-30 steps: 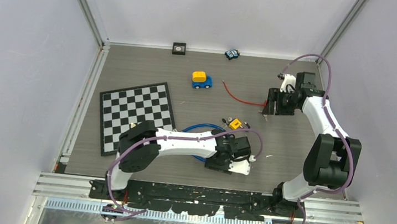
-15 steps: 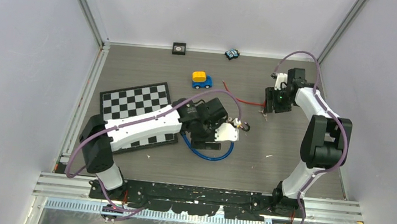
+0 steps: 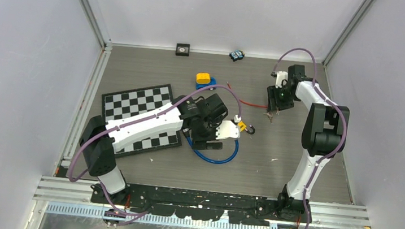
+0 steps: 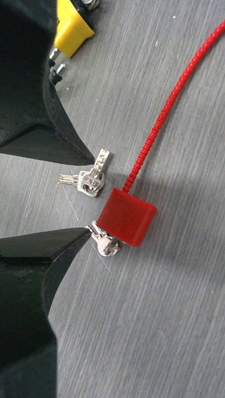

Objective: Unlock with the key

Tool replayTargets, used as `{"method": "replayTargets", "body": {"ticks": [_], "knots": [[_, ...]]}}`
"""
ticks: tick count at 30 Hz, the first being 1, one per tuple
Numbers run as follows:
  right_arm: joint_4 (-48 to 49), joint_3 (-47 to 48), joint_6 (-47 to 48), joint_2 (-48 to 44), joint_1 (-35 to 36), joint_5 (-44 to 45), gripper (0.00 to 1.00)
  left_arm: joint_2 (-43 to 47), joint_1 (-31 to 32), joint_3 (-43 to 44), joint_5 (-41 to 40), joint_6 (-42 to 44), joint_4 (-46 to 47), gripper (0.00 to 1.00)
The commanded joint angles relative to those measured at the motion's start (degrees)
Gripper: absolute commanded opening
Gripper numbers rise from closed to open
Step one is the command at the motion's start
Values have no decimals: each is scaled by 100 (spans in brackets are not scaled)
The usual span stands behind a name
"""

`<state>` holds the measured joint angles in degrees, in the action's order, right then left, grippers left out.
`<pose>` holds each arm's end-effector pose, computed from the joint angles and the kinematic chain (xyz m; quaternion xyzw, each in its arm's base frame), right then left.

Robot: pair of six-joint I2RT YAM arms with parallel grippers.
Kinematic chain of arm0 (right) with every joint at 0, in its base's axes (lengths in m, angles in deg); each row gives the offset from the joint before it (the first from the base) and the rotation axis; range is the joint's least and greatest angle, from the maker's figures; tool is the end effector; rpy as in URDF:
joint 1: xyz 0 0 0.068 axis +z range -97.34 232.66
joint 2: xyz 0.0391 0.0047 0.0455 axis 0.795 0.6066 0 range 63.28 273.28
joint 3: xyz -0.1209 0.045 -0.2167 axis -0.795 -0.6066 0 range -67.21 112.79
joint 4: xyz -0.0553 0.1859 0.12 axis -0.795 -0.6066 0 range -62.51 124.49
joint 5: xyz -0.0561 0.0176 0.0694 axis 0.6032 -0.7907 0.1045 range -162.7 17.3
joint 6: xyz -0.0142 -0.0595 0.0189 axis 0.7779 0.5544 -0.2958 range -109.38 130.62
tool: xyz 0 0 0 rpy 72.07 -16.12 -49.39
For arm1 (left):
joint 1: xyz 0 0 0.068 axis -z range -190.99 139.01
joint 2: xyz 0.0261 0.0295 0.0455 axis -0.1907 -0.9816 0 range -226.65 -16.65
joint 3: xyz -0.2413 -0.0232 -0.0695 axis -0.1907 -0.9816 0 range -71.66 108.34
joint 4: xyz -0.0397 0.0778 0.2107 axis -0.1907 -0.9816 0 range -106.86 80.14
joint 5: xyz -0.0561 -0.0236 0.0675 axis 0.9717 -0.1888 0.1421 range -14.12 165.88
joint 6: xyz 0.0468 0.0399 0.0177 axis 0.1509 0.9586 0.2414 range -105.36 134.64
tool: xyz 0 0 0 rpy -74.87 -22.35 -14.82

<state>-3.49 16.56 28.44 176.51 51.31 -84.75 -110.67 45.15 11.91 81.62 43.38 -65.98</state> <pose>0.3744 0.0016 0.1727 -0.1601 0.9623 0.0691 0.2089 0.1645 -0.2539 0.2634 0.6674 0.7149 -0.0956 0.1854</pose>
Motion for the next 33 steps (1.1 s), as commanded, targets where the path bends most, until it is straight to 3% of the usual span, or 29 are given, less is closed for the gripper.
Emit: {"method": "replayTargets", "body": {"ticks": [1, 19, 33], "knots": [[-94, 339, 152, 196, 11, -112, 56, 174, -57, 103, 156, -33, -73, 73], [-173, 337, 330, 506, 134, -415, 46, 172, -77, 74, 164, -4, -93, 74], [-410, 121, 675, 245, 134, -421, 25, 182, -86, 72, 156, -3, -91, 74]]}}
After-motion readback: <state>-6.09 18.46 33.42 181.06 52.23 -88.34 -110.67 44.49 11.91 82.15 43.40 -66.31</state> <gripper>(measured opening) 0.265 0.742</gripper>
